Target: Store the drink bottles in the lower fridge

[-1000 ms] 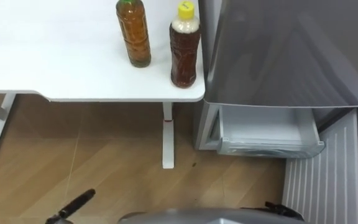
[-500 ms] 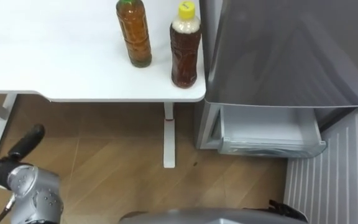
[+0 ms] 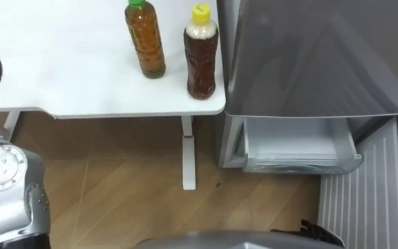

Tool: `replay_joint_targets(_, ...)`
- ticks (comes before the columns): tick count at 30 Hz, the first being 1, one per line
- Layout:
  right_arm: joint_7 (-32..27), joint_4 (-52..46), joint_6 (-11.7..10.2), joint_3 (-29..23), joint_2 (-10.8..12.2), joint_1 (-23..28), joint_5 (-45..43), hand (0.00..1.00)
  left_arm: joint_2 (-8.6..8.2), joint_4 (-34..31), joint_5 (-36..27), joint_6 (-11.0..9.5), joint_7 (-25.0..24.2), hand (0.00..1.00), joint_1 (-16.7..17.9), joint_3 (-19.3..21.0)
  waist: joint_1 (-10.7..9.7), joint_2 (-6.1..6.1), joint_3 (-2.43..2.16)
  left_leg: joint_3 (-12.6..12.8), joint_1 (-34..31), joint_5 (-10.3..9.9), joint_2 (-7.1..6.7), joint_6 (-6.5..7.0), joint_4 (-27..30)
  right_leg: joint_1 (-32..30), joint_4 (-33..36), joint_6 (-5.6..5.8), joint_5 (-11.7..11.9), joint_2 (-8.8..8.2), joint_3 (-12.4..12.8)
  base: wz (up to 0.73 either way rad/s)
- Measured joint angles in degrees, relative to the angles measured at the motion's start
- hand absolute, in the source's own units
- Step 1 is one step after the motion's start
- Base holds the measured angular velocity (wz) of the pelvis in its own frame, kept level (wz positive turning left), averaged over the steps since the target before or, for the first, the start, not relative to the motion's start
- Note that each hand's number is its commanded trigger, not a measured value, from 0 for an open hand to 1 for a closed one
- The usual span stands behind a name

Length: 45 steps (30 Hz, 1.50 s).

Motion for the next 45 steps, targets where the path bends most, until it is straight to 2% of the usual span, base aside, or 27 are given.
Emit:
replay_joint_targets(5, 0.55, 1.26, -1.21, -0.56, 0.01, -0.16, 1.81, 0.00, 0.02, -5.04, -0.02, -0.22, -5.64, 0.00, -1.52, -2.79, -0.42, -0.01, 0.41, 0.21, -0.09, 0.01, -0.01, 0.01, 0.08, -0.19, 0.02, 0.00, 0.00, -0.03, 0.22, -0.01)
replay_joint_targets(9, 1.85, 3.04, -1.79, -0.59, -0.04, -1.28, 1.84, 0.00, -0.02, -7.36, 0.00, -0.23, -9.28, 0.00, -1.72, -4.36, -1.83, -0.27, 0.48, 0.35, -0.23, 0.01, 0.00, 0.00, 0.10, -0.43, 0.07, 0.00, 0.00, 0.01, 0.76, -0.04)
replay_joint_targets(16, 4.17, 3.67, -1.63, -1.24, -0.08, -2.06, 2.25, 0.00, -0.03, -7.52, -0.06, 0.21, -16.34, 0.00, -5.22, -5.91, -3.07, -0.52, 0.46, 0.82, -0.82, 0.02, 0.01, 0.01, 0.13, -1.23, 0.11, 0.00, 0.00, 0.03, 1.30, -0.04)
replay_joint_targets(20, 4.33, 5.11, -1.54, -2.16, -0.07, -2.58, 2.44, 0.00, -0.03, -7.76, -0.22, 1.81, -20.29, 0.00, -6.96, -6.83, -3.37, -0.46, 0.30, 0.78, -1.08, 0.02, 0.01, 0.01, 0.18, -1.36, 0.17, 0.00, 0.00, 0.04, 1.38, 0.01)
replay_joint_targets(24, 3.95, 6.19, -0.84, -2.23, -0.07, -3.31, 3.79, 0.00, -0.07, -8.72, -0.24, 2.95, -24.05, 0.00, -6.97, -9.86, -3.82, -0.41, 0.29, 0.80, -1.07, 0.02, 0.01, 0.01, 0.18, -1.22, 0.25, 0.00, 0.00, 0.04, 1.57, 0.00)
replay_joint_targets(26, 3.63, 7.31, -0.38, -2.23, -0.07, -4.22, 3.78, 0.00, -0.25, -8.71, -0.22, 4.28, -26.64, 0.00, -7.00, -11.57, -4.64, -0.39, 0.28, 0.86, -0.99, 0.02, 0.01, 0.01, 0.19, -1.54, 0.26, 0.00, 0.00, 0.05, 1.69, -0.02)
replay_joint_targets(32, 3.24, 7.79, -0.02, -2.23, -0.06, -4.64, 4.00, 0.00, -0.67, -8.71, -0.30, 6.55, -31.71, 0.00, -7.05, -13.07, -5.05, -0.33, 0.25, 1.62, -0.91, 0.02, 0.09, 0.01, 0.19, -2.06, 0.48, 0.00, 0.00, 0.15, 2.92, -0.09)
replay_joint_targets(35, 3.25, 7.80, 0.35, -2.21, -0.07, -4.64, 4.67, 0.00, -0.68, -8.71, -0.68, 7.29, -33.50, 0.00, -7.05, -13.12, -5.10, -0.29, 0.30, 1.62, -0.93, 0.02, 0.09, 0.01, 0.20, -2.07, 0.45, 0.00, 0.00, 0.15, 2.94, 0.00)
replay_joint_targets(40, 3.19, 7.89, 0.40, -2.25, -0.12, -4.71, 4.78, 0.00, -0.66, -8.71, -3.63, 7.59, -35.31, 0.00, -7.05, -13.19, -5.19, -0.12, 0.41, 1.65, -0.96, 0.02, 0.08, 0.01, 0.19, -2.11, 0.30, 0.00, 0.00, 0.15, 2.86, 0.00)
replay_joint_targets(45, 2.96, 7.86, 0.46, -2.69, -0.14, -4.79, 4.79, 0.00, -0.66, -8.70, -3.90, 7.93, -36.77, 0.00, -7.05, -14.51, -5.72, -0.15, 0.44, 2.04, -0.94, 0.02, 0.08, 0.01, 0.16, -2.09, 0.29, 0.00, 0.00, 0.14, 2.74, 0.00)
